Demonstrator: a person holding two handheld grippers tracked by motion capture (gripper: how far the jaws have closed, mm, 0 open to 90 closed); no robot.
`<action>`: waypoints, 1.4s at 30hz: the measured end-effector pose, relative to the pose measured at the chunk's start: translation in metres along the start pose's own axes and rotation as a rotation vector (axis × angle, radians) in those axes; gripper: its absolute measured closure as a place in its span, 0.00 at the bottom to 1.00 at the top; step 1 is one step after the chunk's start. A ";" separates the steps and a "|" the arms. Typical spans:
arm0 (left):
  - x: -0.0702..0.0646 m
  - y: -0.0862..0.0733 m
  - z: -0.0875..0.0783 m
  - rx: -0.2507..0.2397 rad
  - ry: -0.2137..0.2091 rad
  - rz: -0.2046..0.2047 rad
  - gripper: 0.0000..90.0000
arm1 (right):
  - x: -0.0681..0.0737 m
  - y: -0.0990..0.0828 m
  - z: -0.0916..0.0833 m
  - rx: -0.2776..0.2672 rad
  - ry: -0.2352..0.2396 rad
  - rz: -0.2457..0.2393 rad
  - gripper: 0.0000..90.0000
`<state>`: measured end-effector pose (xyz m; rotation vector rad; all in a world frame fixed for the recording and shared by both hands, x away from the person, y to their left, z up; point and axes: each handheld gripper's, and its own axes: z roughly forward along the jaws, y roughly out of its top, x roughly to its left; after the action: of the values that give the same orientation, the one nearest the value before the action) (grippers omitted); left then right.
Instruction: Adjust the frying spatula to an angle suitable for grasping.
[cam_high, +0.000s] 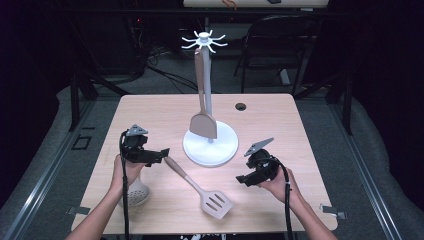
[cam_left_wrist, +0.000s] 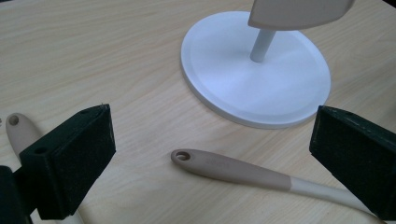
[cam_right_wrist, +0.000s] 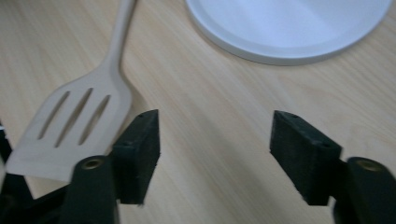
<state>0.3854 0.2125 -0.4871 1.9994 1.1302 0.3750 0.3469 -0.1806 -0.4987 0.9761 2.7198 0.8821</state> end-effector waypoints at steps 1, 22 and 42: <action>0.001 0.000 0.000 0.002 0.001 -0.003 0.00 | 0.003 0.001 0.001 0.004 0.010 -0.006 0.45; 0.001 -0.005 0.008 0.054 0.006 -0.020 0.00 | 0.070 0.009 0.025 0.052 0.200 -0.124 1.00; 0.001 -0.008 0.010 0.063 0.015 -0.035 0.00 | 0.081 -0.001 0.059 0.183 0.212 -0.165 1.00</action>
<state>0.3875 0.2109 -0.4994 2.0310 1.1984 0.3402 0.3004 -0.1033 -0.5410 0.7066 3.0523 0.7576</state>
